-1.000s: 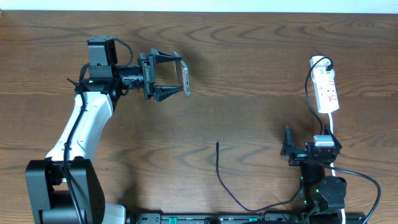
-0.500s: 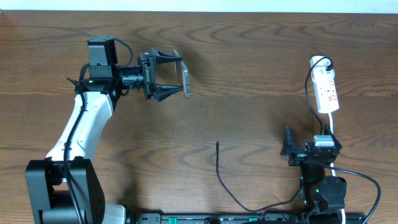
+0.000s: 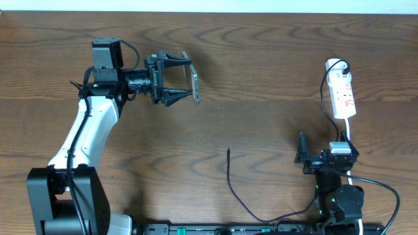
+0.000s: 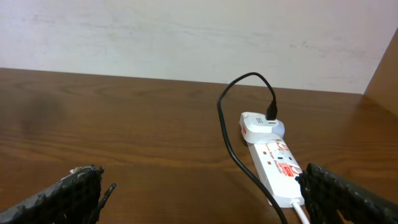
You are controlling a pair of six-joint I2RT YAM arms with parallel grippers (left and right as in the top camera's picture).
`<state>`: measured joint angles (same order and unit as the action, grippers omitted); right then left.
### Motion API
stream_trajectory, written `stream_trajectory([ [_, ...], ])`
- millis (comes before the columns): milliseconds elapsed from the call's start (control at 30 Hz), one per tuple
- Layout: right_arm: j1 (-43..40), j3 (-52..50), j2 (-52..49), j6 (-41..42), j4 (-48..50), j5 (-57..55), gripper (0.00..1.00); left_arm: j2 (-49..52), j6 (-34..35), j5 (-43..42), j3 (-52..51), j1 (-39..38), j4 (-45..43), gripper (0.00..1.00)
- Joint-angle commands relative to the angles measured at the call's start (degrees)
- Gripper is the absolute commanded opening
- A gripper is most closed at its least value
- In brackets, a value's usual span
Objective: Plug charger to phone and switch on socket
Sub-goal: 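Tilt the held phone toward the table center with the left gripper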
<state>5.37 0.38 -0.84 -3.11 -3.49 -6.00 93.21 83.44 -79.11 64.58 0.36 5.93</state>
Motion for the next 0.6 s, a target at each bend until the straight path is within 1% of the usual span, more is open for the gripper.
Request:
stream_trajectory([
  [0, -0.5, -0.1, 0.2, 0.9, -0.2, -0.3, 0.99, -1.6, -5.4, 0.4, 2.0, 0.3, -0.5, 0.07],
  [167, -0.4, -0.1, 0.2, 0.9, -0.2, -0.3, 0.99, -1.6, -15.3, 7.8, 1.9, 0.2, -0.4, 0.07],
  [267, -0.4, -0.1, 0.2, 0.9, -0.2, -0.3, 0.99, -1.6, -20.5, 14.9, 1.8, 0.2, 1.9, 0.07],
  [367, -0.5, -0.1, 0.2, 0.9, -0.2, -0.3, 0.99, -1.6, -22.4, 21.7, 0.7, 0.2, 5.2, 0.07],
  [567, -0.5, -0.1, 0.2, 0.9, -0.2, -0.3, 0.99, -1.5, -23.5, 28.6, -1.9, 0.2, 6.1, 0.08],
])
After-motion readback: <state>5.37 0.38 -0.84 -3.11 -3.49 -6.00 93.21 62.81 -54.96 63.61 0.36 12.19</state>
